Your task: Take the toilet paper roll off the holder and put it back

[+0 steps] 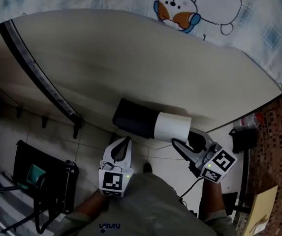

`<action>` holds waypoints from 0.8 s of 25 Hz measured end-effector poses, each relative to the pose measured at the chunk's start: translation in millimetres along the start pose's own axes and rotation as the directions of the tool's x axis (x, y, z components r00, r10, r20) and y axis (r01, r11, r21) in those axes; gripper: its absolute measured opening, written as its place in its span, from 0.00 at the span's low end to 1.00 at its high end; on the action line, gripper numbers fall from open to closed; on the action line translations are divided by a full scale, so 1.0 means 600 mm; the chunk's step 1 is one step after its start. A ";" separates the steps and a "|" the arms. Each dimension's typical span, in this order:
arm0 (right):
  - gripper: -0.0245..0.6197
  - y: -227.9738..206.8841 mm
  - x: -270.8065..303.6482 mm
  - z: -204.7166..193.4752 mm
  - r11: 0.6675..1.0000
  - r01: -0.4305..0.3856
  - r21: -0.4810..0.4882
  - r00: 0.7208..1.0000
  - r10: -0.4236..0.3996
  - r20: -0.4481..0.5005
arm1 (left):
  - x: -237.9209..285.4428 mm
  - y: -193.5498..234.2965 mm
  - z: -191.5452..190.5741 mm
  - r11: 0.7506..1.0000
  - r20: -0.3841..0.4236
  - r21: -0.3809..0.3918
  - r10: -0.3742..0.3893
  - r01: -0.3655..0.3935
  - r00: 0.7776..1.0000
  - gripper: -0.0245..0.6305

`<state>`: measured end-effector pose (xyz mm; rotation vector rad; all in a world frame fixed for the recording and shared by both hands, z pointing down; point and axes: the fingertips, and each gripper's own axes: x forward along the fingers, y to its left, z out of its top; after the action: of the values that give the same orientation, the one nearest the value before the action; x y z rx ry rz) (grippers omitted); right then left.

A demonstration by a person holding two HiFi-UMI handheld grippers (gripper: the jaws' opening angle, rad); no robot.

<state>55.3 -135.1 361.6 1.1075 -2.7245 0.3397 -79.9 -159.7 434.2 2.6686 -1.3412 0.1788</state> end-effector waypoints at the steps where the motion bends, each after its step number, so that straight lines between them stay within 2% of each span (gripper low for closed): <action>1: 0.30 -0.002 -0.008 -0.006 1.000 0.005 0.027 1.000 -0.006 0.016 | 0.003 -0.005 -0.002 1.000 -0.004 0.004 -0.008 0.008 1.000 0.05; 8: 0.30 -0.005 -0.048 -0.061 0.980 0.007 0.199 0.995 -0.026 0.092 | 0.021 -0.030 -0.019 0.999 -0.025 0.024 -0.041 0.042 0.999 0.05; 15: 0.30 -0.023 -0.057 -0.126 0.950 0.013 0.313 0.996 -0.039 0.079 | 0.028 -0.070 -0.048 0.990 -0.067 0.051 -0.126 0.129 0.990 0.05; 20: 0.30 -0.036 -0.057 -0.149 0.922 0.012 0.386 0.993 -0.055 0.100 | 0.035 -0.077 -0.072 0.990 -0.068 0.051 -0.126 0.130 0.990 0.05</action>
<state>101.9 -102.8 441.9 1.2970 -2.8022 0.8664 -32.0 -140.8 476.6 2.7580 -1.1580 0.2881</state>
